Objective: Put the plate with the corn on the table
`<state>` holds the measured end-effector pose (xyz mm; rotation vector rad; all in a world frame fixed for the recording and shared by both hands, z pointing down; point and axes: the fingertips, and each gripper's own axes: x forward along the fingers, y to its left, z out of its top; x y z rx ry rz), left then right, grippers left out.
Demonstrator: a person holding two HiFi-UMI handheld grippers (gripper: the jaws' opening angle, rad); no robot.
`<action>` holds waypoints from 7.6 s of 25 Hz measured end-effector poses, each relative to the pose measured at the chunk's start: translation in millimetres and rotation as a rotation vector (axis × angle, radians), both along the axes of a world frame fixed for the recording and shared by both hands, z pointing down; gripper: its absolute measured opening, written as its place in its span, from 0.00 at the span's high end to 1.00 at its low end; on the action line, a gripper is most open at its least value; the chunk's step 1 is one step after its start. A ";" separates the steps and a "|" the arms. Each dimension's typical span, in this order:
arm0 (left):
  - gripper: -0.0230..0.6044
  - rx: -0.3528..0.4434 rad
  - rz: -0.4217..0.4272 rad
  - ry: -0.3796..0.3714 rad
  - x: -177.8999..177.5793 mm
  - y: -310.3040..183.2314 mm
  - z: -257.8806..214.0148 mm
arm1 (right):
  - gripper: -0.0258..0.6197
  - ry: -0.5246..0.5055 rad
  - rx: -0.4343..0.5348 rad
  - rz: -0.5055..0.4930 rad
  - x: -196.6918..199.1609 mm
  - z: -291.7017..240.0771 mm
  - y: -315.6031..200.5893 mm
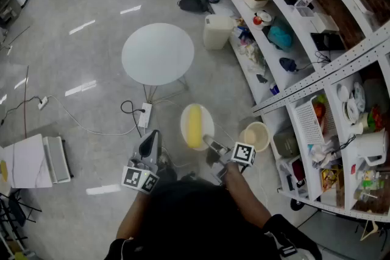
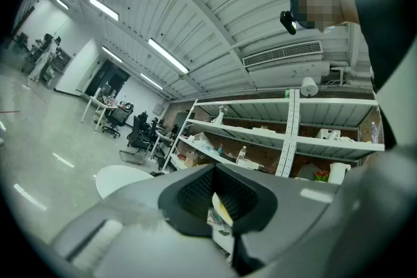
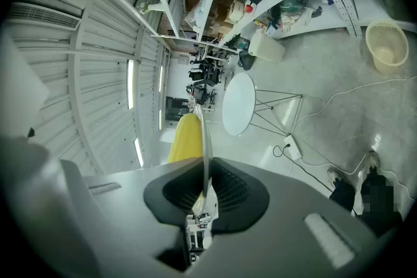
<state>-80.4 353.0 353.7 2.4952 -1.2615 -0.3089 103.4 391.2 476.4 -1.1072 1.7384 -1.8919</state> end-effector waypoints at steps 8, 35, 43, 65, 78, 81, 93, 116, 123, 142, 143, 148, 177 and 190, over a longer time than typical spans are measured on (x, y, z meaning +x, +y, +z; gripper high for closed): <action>0.96 -0.010 0.000 0.012 -9.1 -5.5 0.2 | 0.90 0.008 -0.005 -0.003 -10.4 0.3 -3.0; 0.96 -0.037 0.050 0.052 -109.3 -52.1 5.8 | 0.89 -0.013 0.007 0.087 -88.5 -5.0 -54.1; 0.96 -0.036 0.052 0.062 -116.8 -69.4 6.9 | 0.89 -0.020 0.038 0.089 -95.9 -18.5 -81.6; 0.96 -0.036 -0.016 0.041 -45.4 -207.7 10.7 | 0.89 -0.024 0.045 0.005 -32.4 -6.6 -226.5; 0.96 -0.030 -0.079 0.025 3.9 -285.3 10.3 | 0.89 -0.036 0.008 -0.057 13.0 6.1 -314.9; 0.96 -0.009 -0.087 0.007 11.1 -298.7 5.8 | 0.89 -0.040 0.019 -0.071 19.2 6.9 -335.8; 0.96 -0.010 -0.071 0.035 25.0 -355.0 14.8 | 0.89 -0.030 0.039 -0.081 32.8 33.8 -403.3; 0.96 -0.056 -0.015 0.041 22.2 -448.4 72.4 | 0.89 0.044 0.060 -0.149 22.7 123.9 -480.9; 0.96 -0.079 -0.026 0.059 24.9 -465.4 96.1 | 0.89 0.037 0.095 -0.188 12.6 160.6 -495.7; 0.96 -0.131 0.002 0.070 21.1 -486.7 155.5 | 0.89 0.030 0.054 -0.202 5.5 243.8 -515.2; 0.96 -0.136 0.004 0.072 20.0 -487.5 157.4 | 0.89 0.031 0.054 -0.201 3.7 246.2 -515.8; 0.96 -0.160 0.001 0.086 16.8 -494.8 167.2 | 0.89 0.034 0.043 -0.206 -3.6 258.6 -520.3; 0.96 -0.179 0.044 0.093 12.8 -489.0 183.4 | 0.89 0.253 -0.172 -0.144 5.6 288.6 -516.7; 0.96 -0.192 0.061 0.103 12.7 -490.6 187.3 | 0.81 0.384 -0.138 -0.220 2.5 279.1 -522.8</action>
